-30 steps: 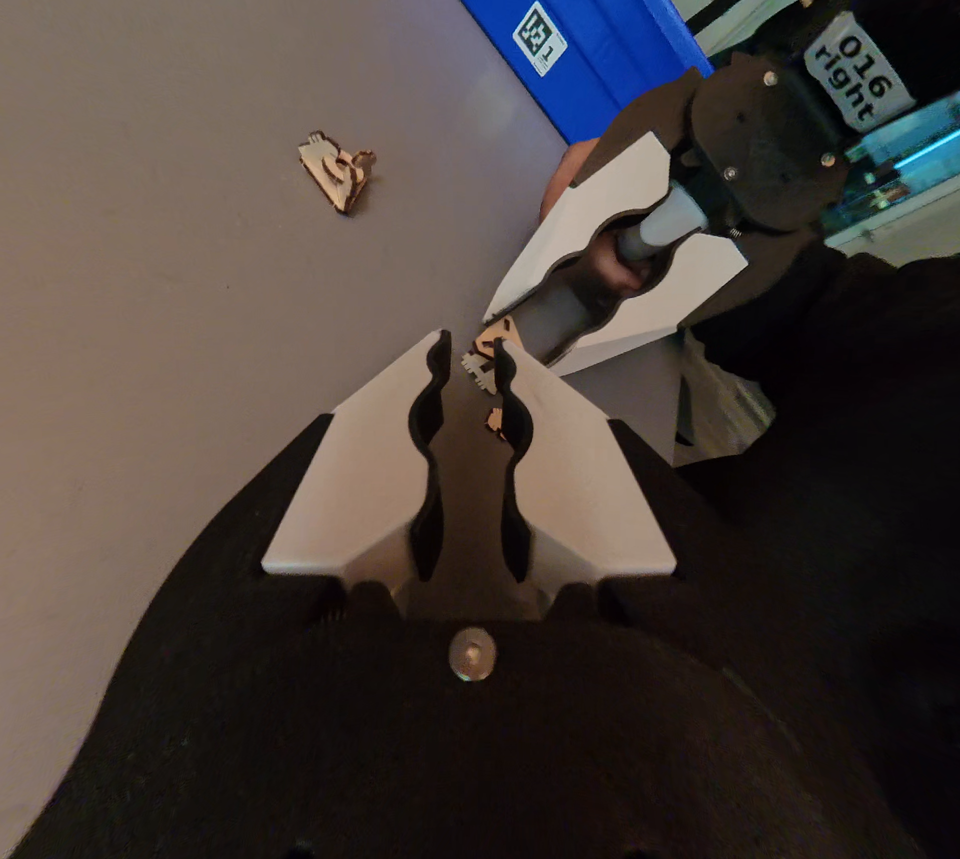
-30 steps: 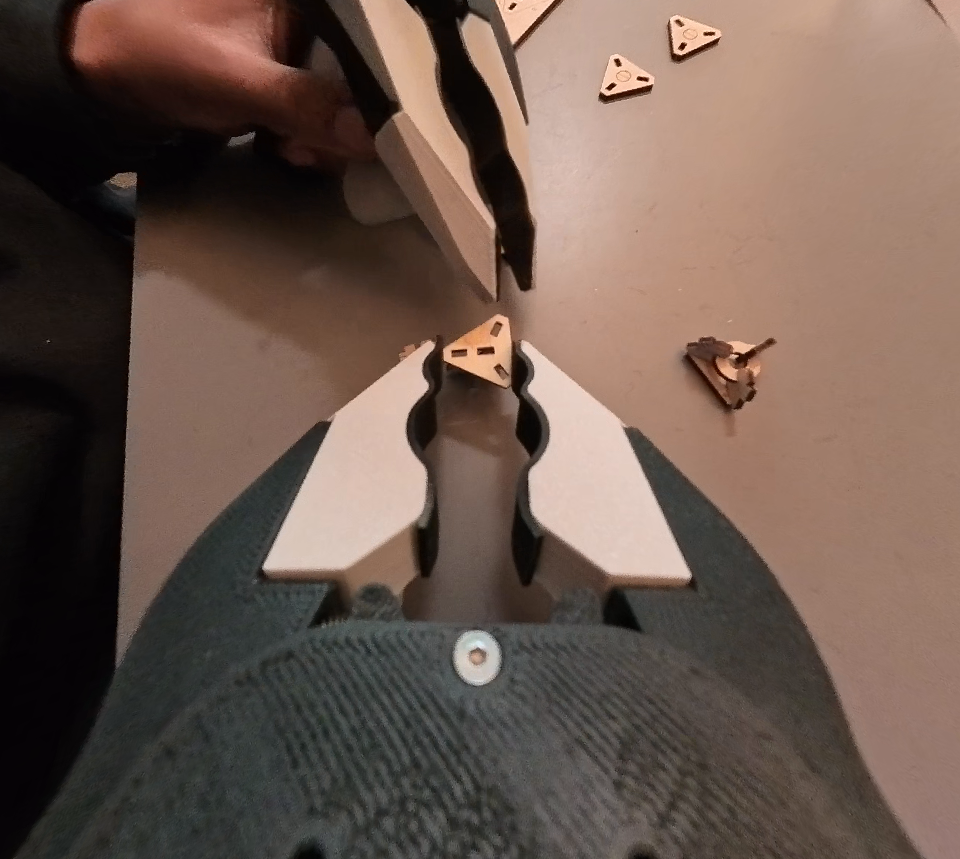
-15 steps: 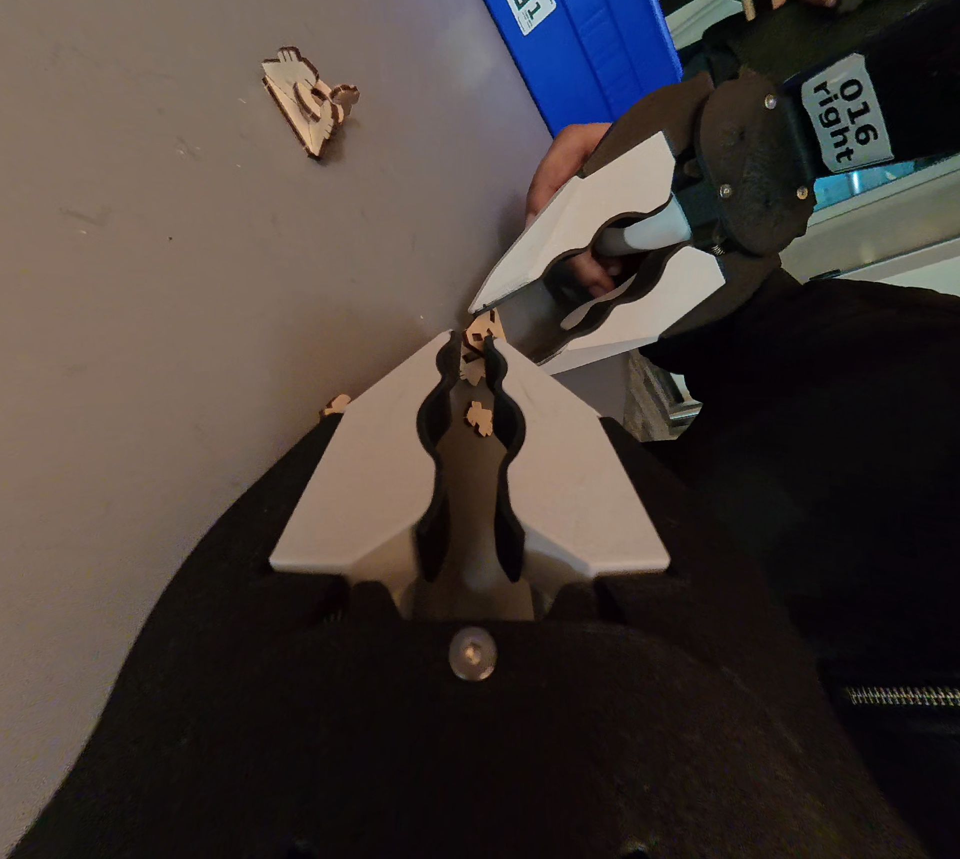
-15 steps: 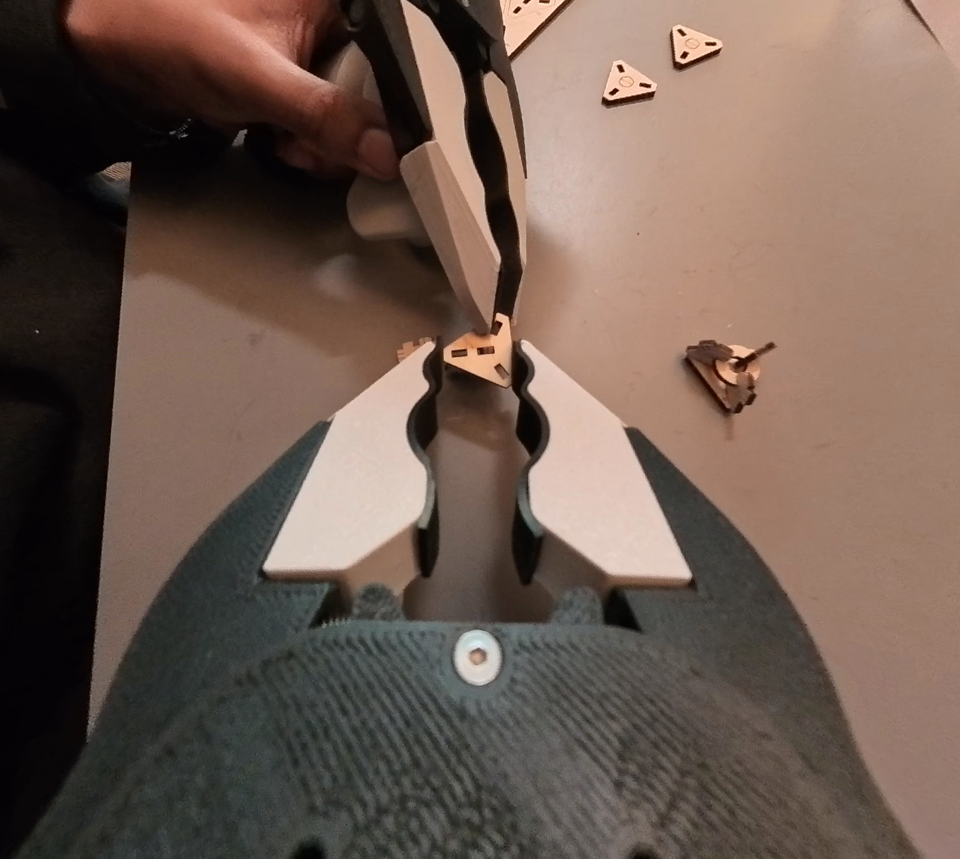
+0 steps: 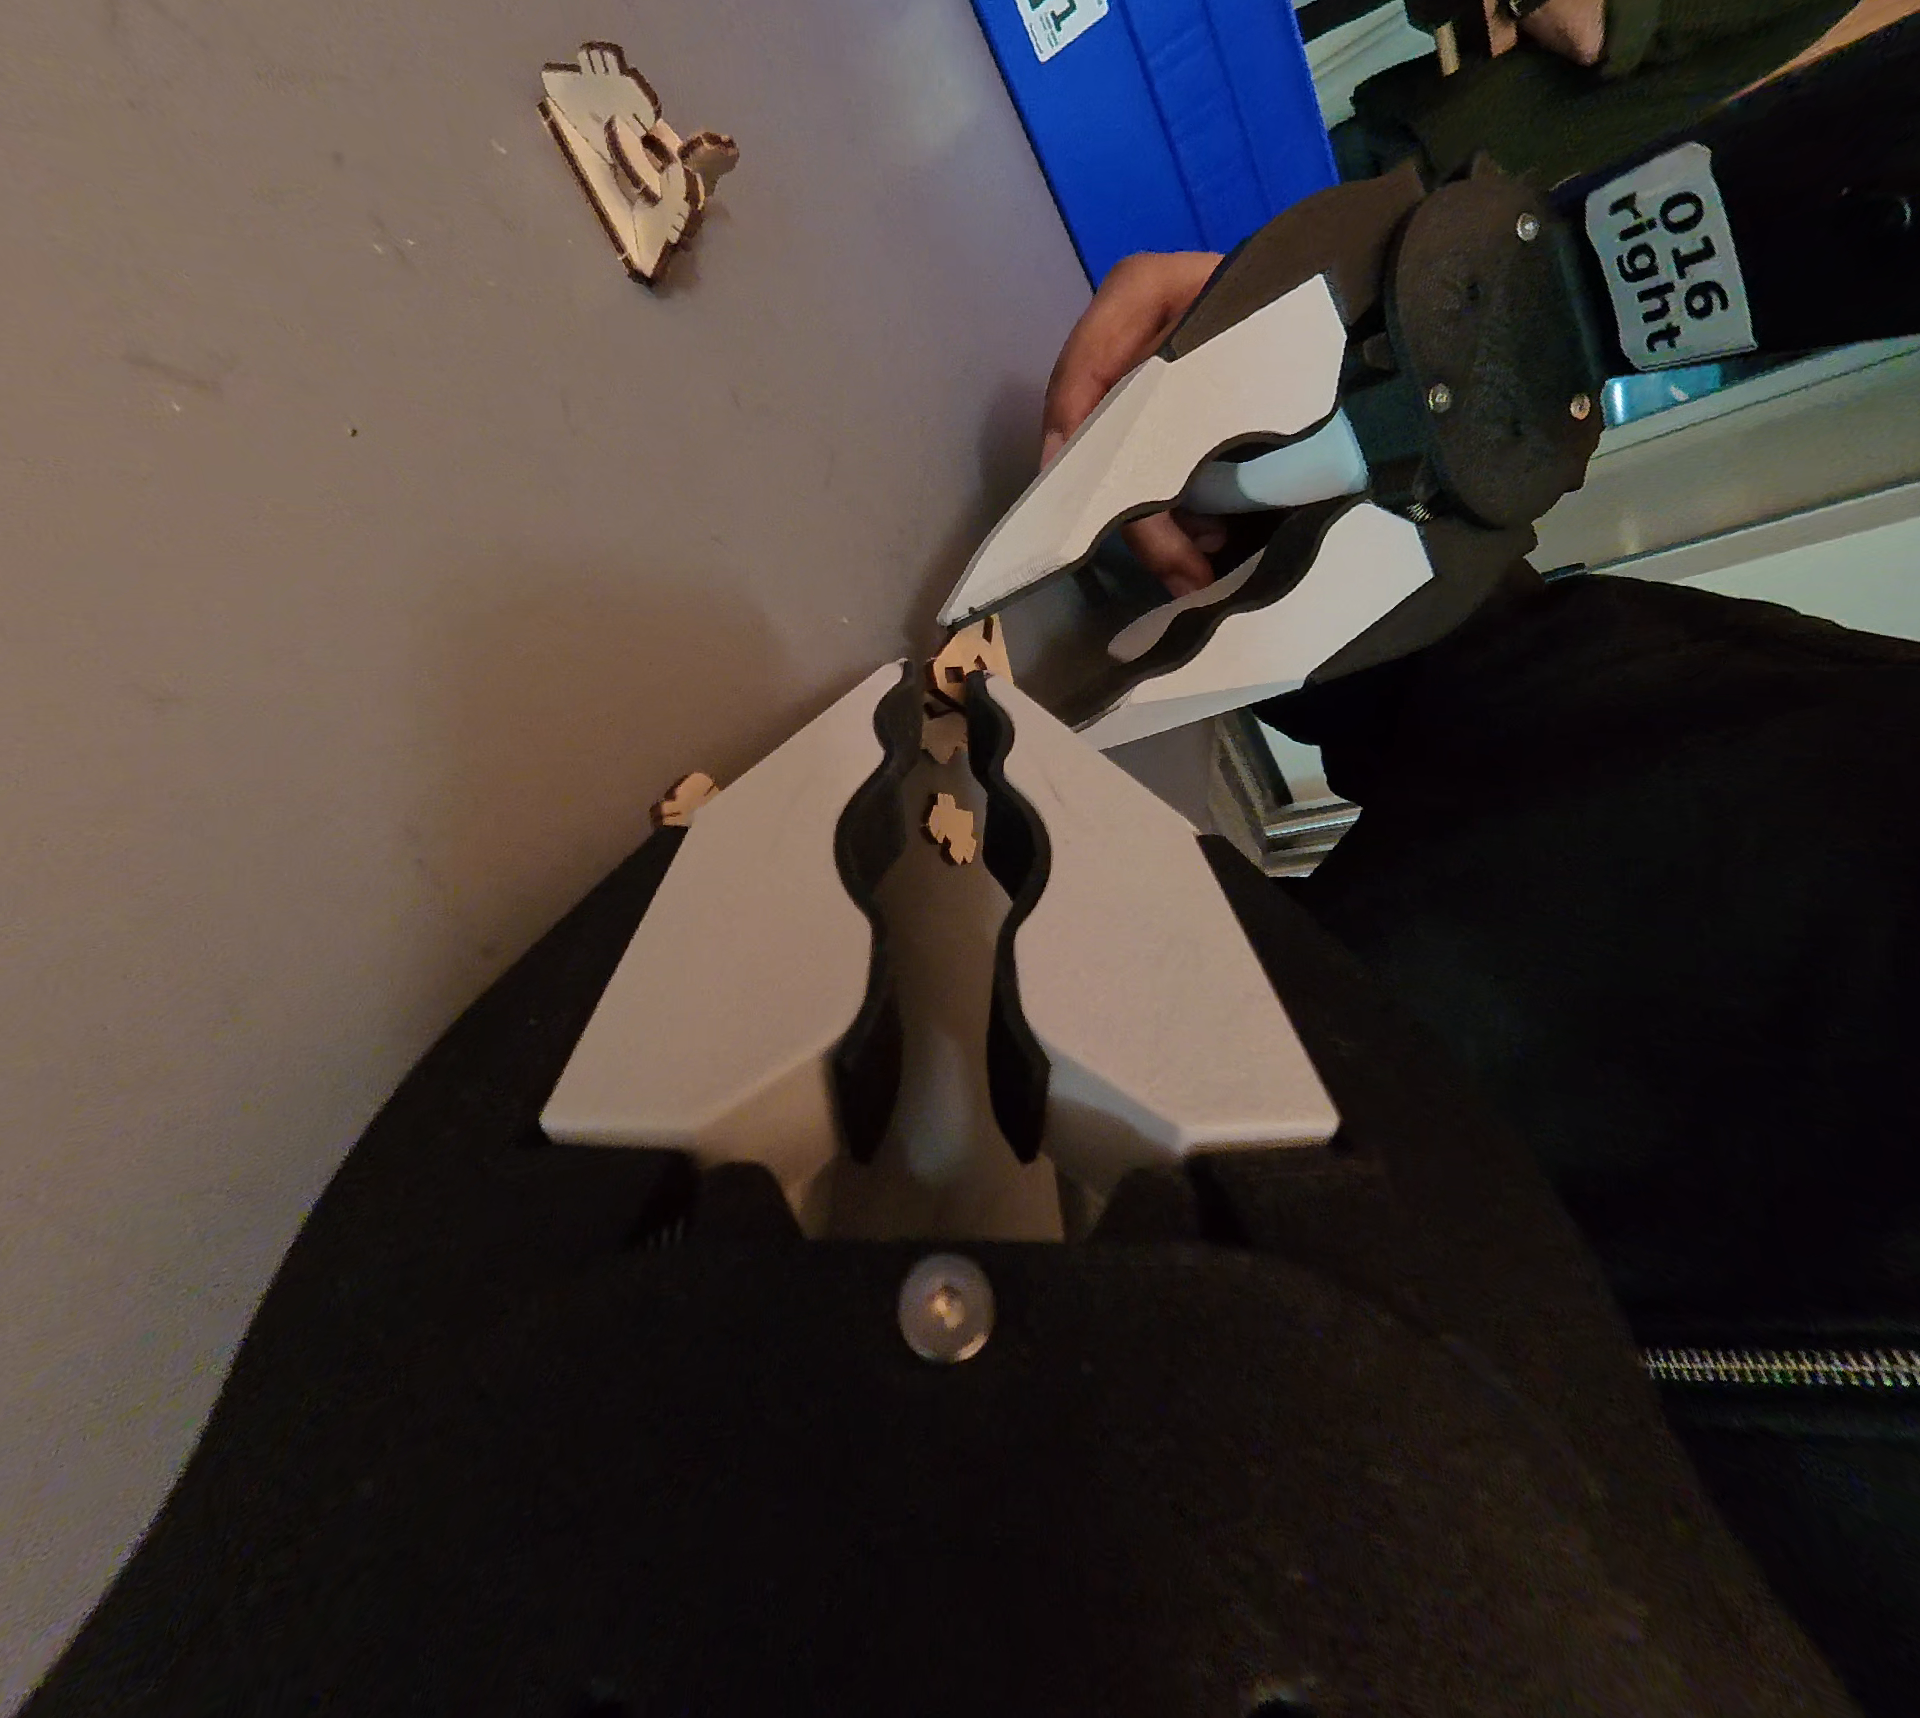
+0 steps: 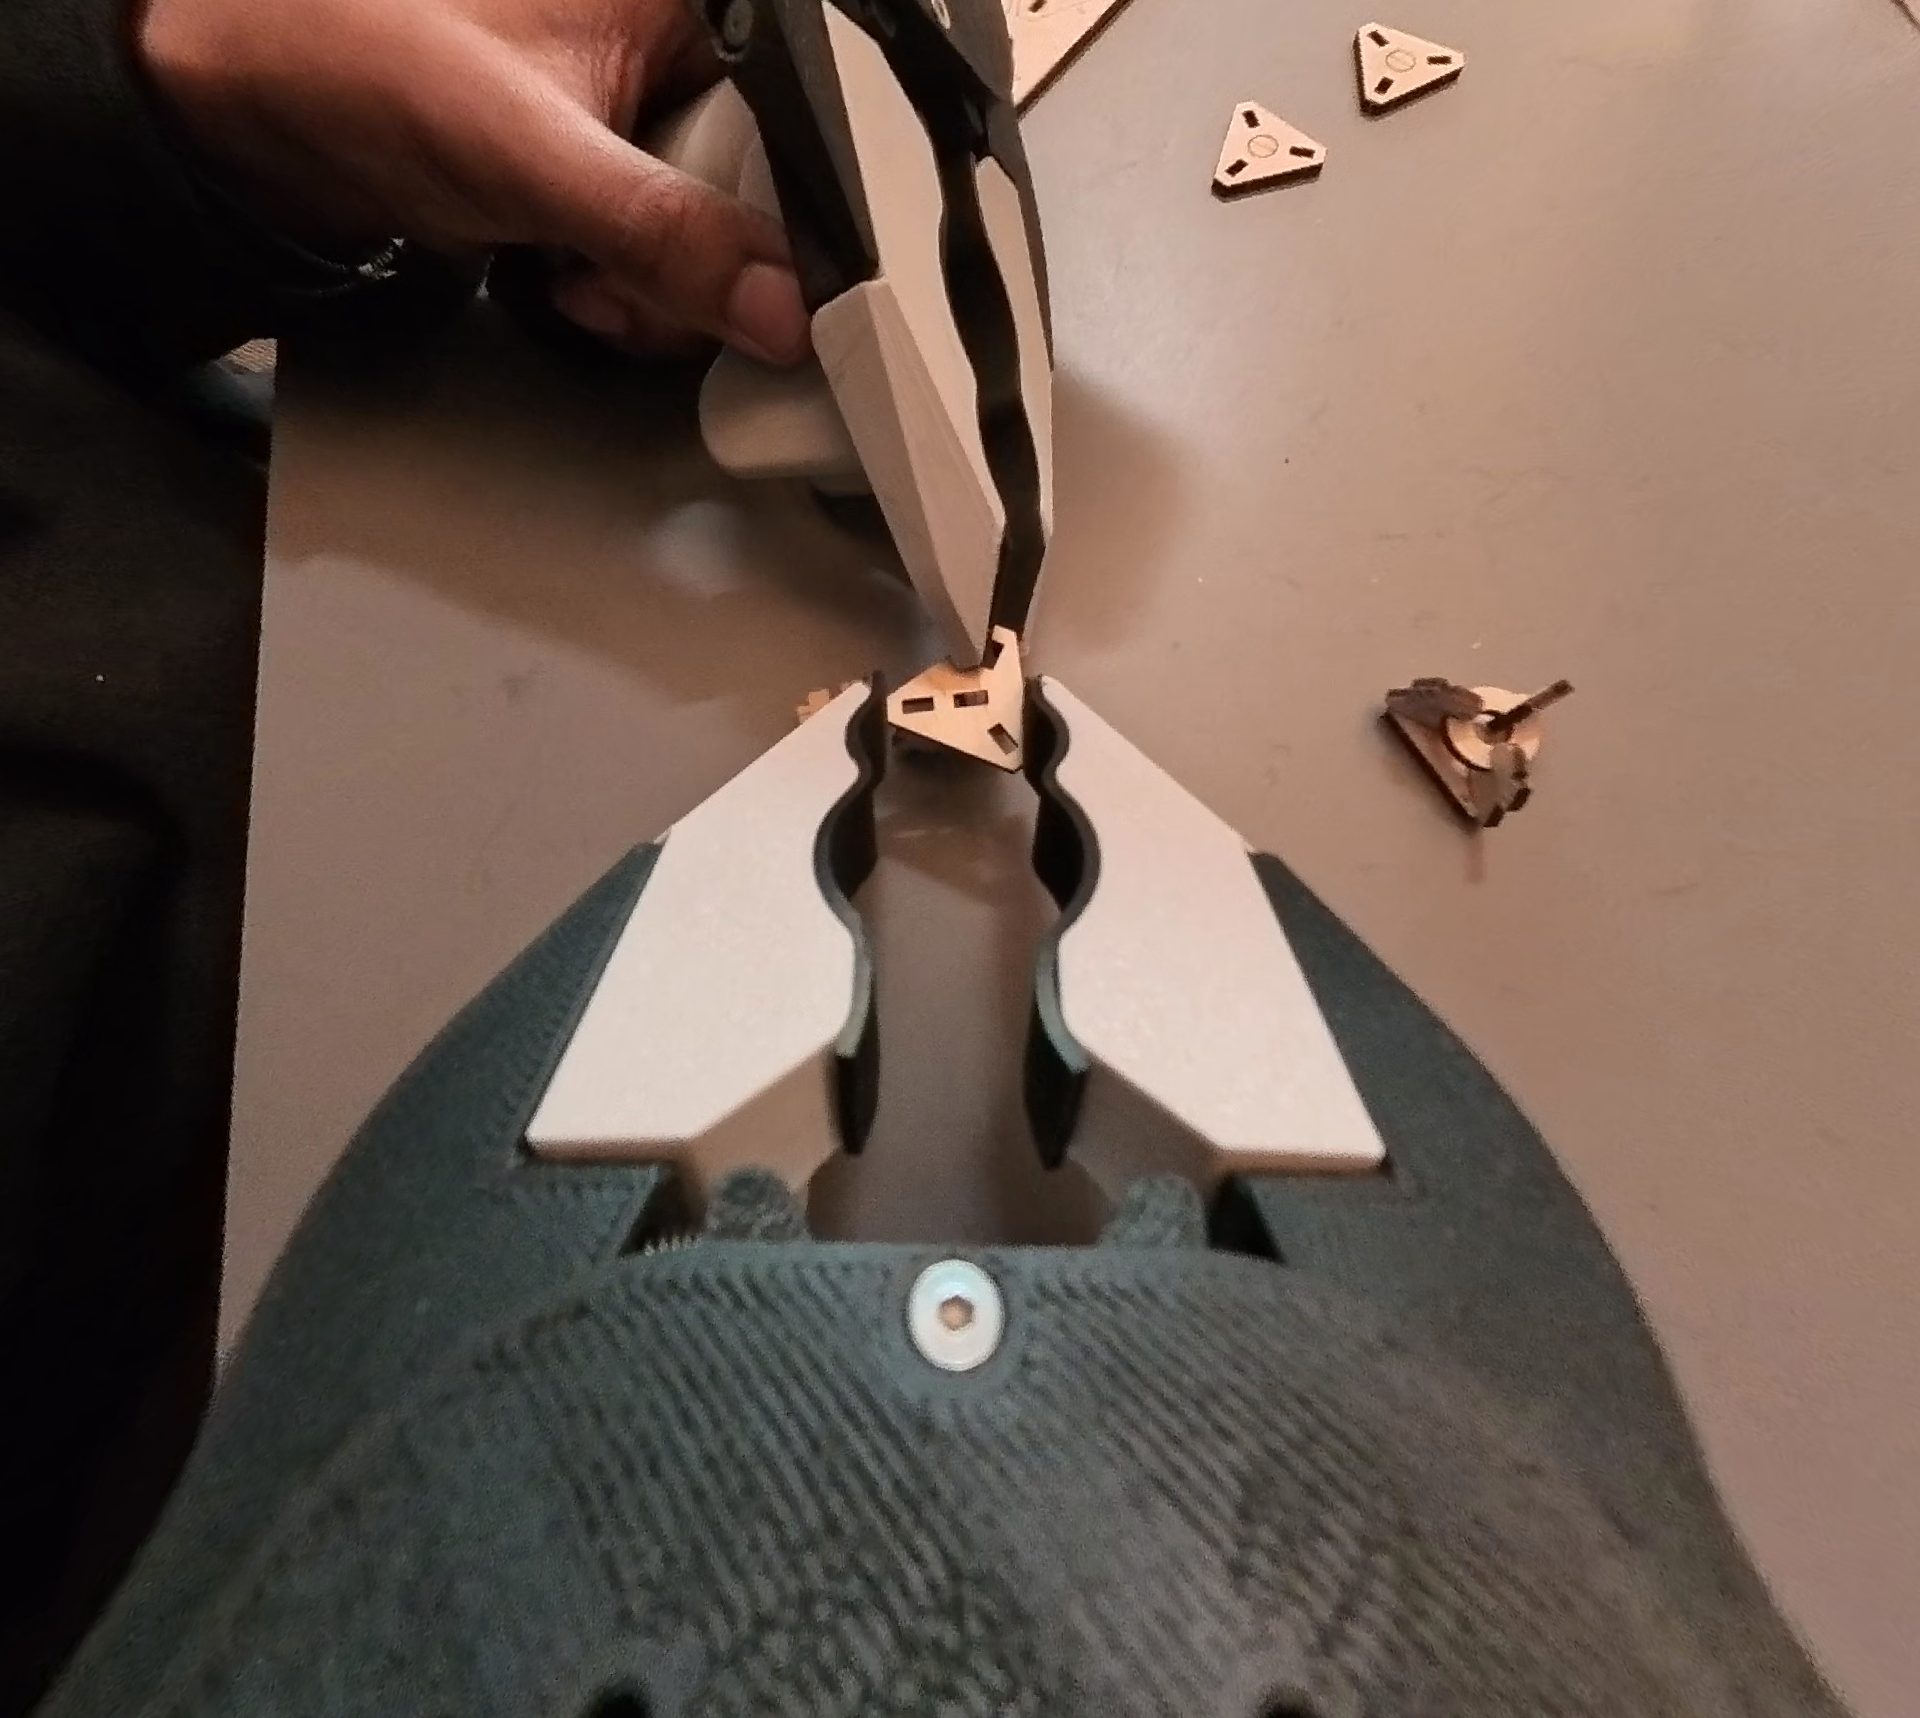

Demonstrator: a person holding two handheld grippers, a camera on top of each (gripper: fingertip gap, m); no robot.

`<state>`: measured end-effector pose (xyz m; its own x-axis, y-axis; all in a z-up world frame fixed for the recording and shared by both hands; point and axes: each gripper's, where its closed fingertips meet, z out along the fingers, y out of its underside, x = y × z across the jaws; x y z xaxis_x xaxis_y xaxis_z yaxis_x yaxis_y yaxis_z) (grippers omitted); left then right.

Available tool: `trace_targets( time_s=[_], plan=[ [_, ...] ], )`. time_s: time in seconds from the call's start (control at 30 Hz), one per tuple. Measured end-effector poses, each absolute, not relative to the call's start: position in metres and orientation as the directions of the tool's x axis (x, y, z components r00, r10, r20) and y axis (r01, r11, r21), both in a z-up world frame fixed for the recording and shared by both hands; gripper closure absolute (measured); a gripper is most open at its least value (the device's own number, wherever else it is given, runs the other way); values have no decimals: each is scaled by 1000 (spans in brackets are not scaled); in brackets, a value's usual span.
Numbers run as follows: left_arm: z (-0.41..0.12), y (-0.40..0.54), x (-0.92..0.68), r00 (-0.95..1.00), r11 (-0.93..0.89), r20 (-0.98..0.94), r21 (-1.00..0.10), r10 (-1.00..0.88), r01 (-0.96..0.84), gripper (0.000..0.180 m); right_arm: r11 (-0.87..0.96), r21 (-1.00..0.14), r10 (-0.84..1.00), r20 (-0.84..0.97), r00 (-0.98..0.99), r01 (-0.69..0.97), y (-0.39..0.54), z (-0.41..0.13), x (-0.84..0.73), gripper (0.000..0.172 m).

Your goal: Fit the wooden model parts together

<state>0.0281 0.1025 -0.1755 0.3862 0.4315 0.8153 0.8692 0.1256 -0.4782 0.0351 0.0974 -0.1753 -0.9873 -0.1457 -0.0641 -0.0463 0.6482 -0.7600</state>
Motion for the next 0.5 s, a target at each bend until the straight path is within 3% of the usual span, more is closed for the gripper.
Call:
trace_targets(
  time_s=[0.37,0.5],
  plan=[
    [-175,103,28,400,123,798,-499,450,858,175,612,-791,-90,-86,-992,13,100,-172,31,140],
    [-175,103,28,401,124,798,-500,449,857,175,568,-820,-50,-114,-992,65,102,-165,25,156]
  ],
)
